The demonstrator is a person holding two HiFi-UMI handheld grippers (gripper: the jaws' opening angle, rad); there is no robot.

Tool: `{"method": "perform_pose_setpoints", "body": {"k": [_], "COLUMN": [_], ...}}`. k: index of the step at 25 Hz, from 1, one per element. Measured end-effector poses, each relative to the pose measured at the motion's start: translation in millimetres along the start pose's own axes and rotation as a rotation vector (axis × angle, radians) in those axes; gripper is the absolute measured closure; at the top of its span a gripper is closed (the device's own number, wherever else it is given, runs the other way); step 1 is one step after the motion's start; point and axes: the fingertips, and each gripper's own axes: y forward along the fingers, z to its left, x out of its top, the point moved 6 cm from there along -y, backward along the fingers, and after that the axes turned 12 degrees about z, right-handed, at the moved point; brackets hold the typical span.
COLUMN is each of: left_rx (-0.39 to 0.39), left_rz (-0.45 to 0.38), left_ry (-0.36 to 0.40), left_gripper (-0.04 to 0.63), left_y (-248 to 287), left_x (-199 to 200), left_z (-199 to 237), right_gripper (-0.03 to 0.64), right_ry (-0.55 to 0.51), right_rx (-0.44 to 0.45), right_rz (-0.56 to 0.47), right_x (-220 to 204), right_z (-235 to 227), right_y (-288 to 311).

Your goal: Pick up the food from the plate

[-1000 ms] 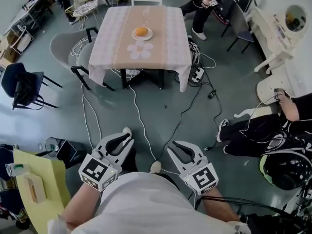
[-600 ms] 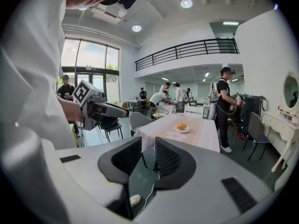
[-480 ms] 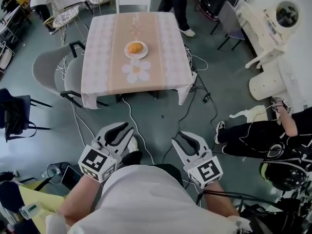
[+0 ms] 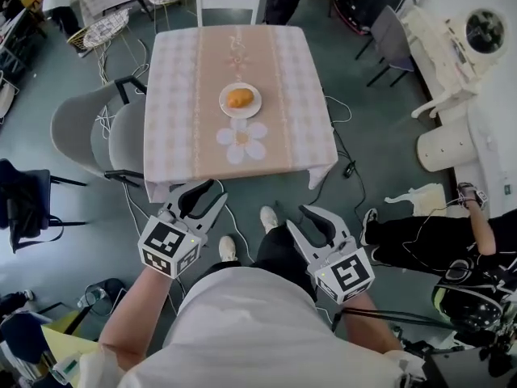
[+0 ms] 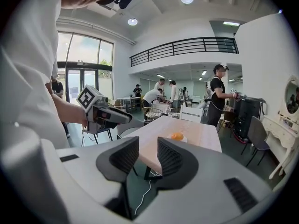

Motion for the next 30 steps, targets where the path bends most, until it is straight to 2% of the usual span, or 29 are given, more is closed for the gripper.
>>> {"method": "perform_pose_setpoints", "body": {"k": [7, 10, 16, 22, 26, 30], "left_rx": [0.091, 0.134, 0.15, 0.2, 0.205, 0.178], "left_rz": [0.083, 0.164, 0.298, 0.464, 0.564, 0.656], "left_ry": [0.01, 0.024, 0.056, 0.167, 0.236, 0.319], "left_gripper": [0.401, 0.381, 0.329, 0.271, 0.246, 0.232], "left_y": [88.1, 137.6, 232.7, 301.9, 332.7, 352.8], "left_x": [23.7, 27.6, 32.1, 28.6, 22.4, 14.0], "left_z": [73.9, 103.6, 159.6, 205.9, 222.7, 225.9], "right_gripper": [0.497, 0.497, 0.497, 0.497, 0.497, 0.497], "right_ry": [-0.053, -0.058, -0.011, 0.035, 0.047, 0.073], "right_rx": [0.087, 0.108, 0.126, 0.158, 0.161, 0.151], "right_rz": [0.001, -0.001, 0.022, 0.068, 0.078, 0.091], "right_x": [27.5, 37.3, 37.4, 25.9, 18.7, 15.0], "right_z": [-65.8, -108.2, -181.7, -235.0, -261.9, -280.1], "right_y": [54.1, 66.5, 84.7, 98.4, 104.9, 106.9]}}
